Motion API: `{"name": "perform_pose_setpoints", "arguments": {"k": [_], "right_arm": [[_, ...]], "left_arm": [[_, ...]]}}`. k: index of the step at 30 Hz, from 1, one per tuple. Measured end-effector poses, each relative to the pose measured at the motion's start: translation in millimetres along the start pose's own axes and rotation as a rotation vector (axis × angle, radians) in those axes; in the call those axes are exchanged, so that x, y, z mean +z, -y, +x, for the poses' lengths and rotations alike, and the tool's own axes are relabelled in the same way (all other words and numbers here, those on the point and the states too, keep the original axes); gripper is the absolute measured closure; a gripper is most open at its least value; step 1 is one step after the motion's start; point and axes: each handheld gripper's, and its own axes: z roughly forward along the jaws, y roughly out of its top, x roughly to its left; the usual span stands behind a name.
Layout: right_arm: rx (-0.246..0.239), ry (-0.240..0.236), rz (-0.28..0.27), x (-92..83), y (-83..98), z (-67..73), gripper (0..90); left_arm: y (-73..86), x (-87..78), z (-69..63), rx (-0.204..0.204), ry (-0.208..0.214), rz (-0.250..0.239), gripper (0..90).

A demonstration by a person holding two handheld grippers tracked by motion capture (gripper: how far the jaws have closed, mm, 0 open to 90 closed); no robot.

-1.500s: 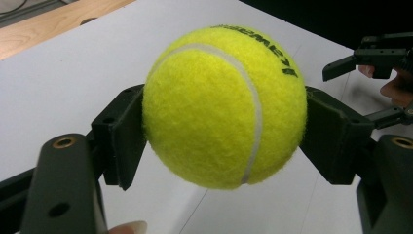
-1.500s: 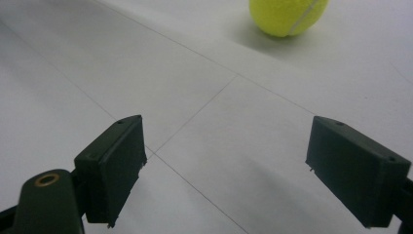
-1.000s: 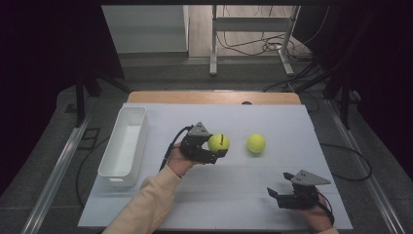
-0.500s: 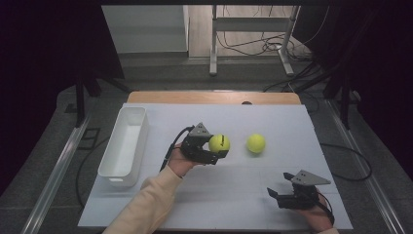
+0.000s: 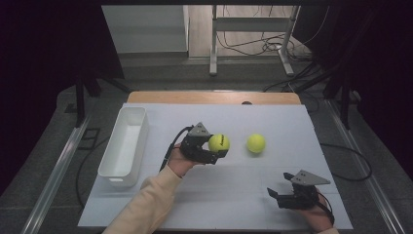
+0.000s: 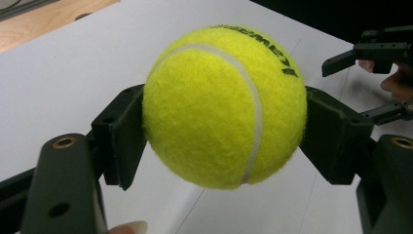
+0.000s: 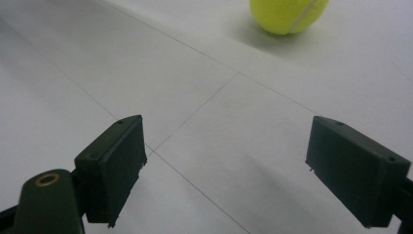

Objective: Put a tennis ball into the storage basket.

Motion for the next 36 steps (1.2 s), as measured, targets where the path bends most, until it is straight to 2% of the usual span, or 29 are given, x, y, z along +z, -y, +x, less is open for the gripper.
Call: {"name": "perform_pose_setpoints", "arguments": {"k": [11,36], "right_arm": [[0.000,0.000,0.001,0.1,0.0,0.1,15.0],[0.000,0.000,-0.006,-0.2,-0.5,0.6,15.1]], "left_arm": [[-1.4,-7.8,5.6,-0.017,-0.016,-0.023,25.6],[-1.9,-35.3,28.0,-0.055,-0.103,-0.075,25.7]]}}
